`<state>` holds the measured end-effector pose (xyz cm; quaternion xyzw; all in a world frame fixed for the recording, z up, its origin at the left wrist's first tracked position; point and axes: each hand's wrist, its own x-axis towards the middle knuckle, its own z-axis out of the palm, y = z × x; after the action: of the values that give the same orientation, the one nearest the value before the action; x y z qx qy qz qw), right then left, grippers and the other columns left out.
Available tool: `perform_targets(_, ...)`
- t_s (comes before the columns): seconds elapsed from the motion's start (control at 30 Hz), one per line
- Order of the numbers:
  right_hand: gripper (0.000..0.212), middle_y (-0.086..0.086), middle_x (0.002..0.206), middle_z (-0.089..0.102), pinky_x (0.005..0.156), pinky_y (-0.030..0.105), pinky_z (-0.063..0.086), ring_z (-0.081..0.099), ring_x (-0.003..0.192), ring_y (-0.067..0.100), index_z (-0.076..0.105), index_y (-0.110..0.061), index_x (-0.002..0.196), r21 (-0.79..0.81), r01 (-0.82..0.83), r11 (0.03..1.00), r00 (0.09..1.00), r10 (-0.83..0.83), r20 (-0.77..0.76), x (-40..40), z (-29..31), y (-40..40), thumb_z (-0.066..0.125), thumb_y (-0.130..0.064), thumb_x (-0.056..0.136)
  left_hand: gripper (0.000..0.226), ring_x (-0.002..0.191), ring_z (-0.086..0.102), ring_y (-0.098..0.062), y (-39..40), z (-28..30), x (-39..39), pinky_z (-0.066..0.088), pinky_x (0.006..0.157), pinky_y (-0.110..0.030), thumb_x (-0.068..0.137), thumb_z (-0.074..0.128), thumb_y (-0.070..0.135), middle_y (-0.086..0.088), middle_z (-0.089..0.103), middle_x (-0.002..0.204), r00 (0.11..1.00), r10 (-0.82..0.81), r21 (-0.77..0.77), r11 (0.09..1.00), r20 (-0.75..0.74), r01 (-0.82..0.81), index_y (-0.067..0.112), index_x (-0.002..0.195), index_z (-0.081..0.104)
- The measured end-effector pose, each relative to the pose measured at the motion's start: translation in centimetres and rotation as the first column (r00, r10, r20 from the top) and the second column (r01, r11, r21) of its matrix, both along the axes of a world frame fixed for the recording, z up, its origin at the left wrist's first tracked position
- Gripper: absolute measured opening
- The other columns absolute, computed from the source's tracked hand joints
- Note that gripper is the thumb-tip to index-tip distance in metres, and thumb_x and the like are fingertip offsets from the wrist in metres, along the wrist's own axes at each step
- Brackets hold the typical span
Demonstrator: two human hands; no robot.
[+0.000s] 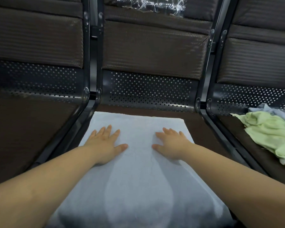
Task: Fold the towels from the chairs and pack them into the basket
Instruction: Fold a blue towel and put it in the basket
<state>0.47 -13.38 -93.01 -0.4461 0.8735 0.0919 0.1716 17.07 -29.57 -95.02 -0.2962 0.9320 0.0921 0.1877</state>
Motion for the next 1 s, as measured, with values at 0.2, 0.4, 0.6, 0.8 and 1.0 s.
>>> perform_targets(0.2, 0.075, 0.007, 0.160, 0.005, 0.117, 0.038, 0.018, 0.018, 0.145, 0.027, 0.006, -0.023, 0.153, 0.163, 0.180, 0.970, 0.964, -0.207, 0.166, 2.1, 2.0, 4.0, 0.039, -0.057, 0.095, 0.080, 0.147, -0.012, -0.021, 1.0, 2.0, 6.0, 0.002, 0.120, -0.040, 0.091, 0.022, 0.069, -0.001, -0.020, 0.158, 0.991, -0.018, 0.085, 0.996, 0.132, 0.007, 0.029, 0.151, -0.013)
perform_targets(0.4, 0.077, 0.004, 0.155, 0.026, 0.112, 0.033, 0.025, 0.029, 0.141, 0.024, 0.023, -0.012, 0.151, 0.152, 0.289, 0.945, 0.929, -0.315, 0.194, 3.5, 4.8, 8.0, 0.055, -0.049, 0.091, 0.084, 0.148, 0.006, -0.025, 1.8, 3.9, 12.1, 0.014, 0.119, -0.038, 0.093, 0.038, 0.061, -0.009, 0.001, 0.161, 0.988, 0.124, 0.155, 0.978, 0.097, -0.138, 0.015, 0.153, 0.003)
perform_targets(0.6, 0.067, 0.012, 0.134, 0.050, 0.094, 0.033, 0.043, 0.051, 0.119, 0.028, 0.043, -0.004, 0.133, 0.102, 0.464, 0.880, 0.871, -0.474, 0.126, 4.2, 5.7, 10.0, 0.072, -0.035, 0.082, 0.035, 0.102, 0.055, -0.019, 2.8, 4.8, 15.5, 0.046, 0.087, -0.031, 0.083, 0.067, 0.045, 0.000, 0.052, 0.106, 0.934, 0.341, 0.113, 0.937, -0.101, -0.330, 0.020, 0.107, 0.058)
perform_targets(0.8, 0.040, 0.011, 0.081, 0.053, 0.078, 0.036, 0.044, 0.053, 0.090, 0.029, 0.050, 0.001, 0.102, 0.133, 0.617, 0.776, 0.722, -0.625, 0.298, 4.8, 5.6, 11.8, 0.071, -0.028, 0.085, 0.033, 0.073, 0.052, -0.018, 4.2, 4.0, 16.2, 0.033, 0.059, -0.029, 0.081, 0.071, 0.035, -0.004, 0.057, 0.083, 0.827, 0.503, 0.208, 0.862, -0.251, -0.462, 0.013, 0.071, 0.050)
perform_targets(1.0, 0.062, 0.018, 0.136, 0.049, 0.093, 0.042, 0.039, 0.048, 0.122, 0.033, 0.045, 0.004, 0.131, 0.189, 0.616, 0.764, 0.666, -0.634, 0.392, 5.5, 6.5, 12.9, 0.072, -0.028, 0.084, 0.026, 0.095, 0.060, -0.018, 5.2, 3.2, 16.6, 0.046, 0.076, -0.032, 0.078, 0.075, 0.035, 0.001, 0.065, 0.091, 0.762, 0.563, 0.313, 0.822, -0.319, -0.476, 0.021, 0.066, 0.057)
